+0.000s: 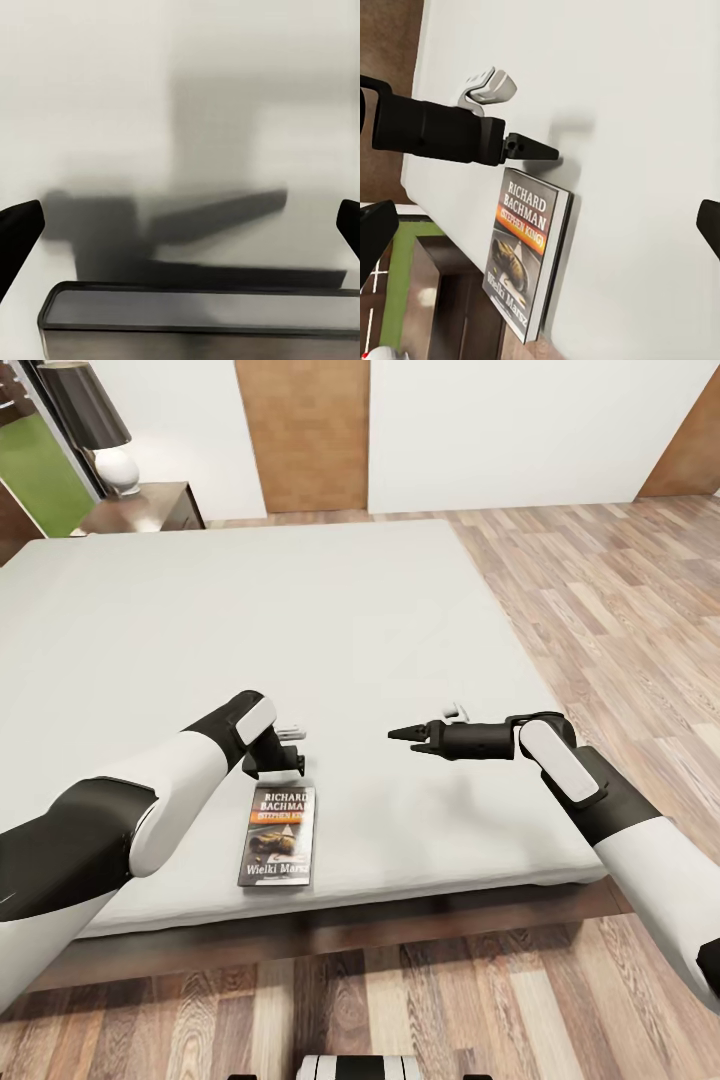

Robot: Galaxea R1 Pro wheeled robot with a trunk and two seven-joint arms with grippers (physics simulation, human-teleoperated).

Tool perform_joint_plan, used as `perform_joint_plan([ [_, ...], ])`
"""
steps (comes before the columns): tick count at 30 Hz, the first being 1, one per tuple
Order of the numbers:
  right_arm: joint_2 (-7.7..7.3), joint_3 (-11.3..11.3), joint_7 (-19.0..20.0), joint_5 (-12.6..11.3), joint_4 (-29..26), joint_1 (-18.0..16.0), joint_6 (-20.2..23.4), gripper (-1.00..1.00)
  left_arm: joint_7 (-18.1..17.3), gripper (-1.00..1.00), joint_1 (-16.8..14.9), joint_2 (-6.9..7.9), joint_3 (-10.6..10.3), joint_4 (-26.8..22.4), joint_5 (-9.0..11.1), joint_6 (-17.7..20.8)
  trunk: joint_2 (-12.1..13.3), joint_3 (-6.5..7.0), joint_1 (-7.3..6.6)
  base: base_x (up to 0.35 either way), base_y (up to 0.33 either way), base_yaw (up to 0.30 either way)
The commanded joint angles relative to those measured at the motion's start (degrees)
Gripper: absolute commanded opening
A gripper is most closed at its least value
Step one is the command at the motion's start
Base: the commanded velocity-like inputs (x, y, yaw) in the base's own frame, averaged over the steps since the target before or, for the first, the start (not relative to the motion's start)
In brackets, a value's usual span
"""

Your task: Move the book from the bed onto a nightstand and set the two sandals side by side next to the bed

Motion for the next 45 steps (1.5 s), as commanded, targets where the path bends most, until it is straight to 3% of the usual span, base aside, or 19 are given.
perform_joint_plan([
  [1,-0.05,0.1,0.6,0.5,0.0,-0.1,0.0,1.0,0.3,1.0,0.0,0.02,0.0,0.5,1.1,0.0,0.0,-0.05,0.88,0.0,0.0,0.0],
  [28,-0.05,0.1,0.6,0.5,0.0,-0.1,0.0,1.0,0.3,1.0,0.0,-0.03,-0.1,0.5,1.1,0.0,0.0,-0.05,0.88,0.0,0.0,0.0],
  [37,-0.05,0.1,0.6,0.5,0.0,-0.1,0.0,1.0,0.2,1.0,0.0,-0.06,-0.1,0.5,1.1,0.0,3.6,1.57,-1.09,0.0,0.0,0.0],
  [45,-0.05,0.1,0.6,0.5,0.0,-0.1,0.0,1.0,0.2,1.0,0.0,-0.07,0.0,0.5,1.1,0.0,3.6,1.57,-1.09,0.0,0.0,0.0],
])
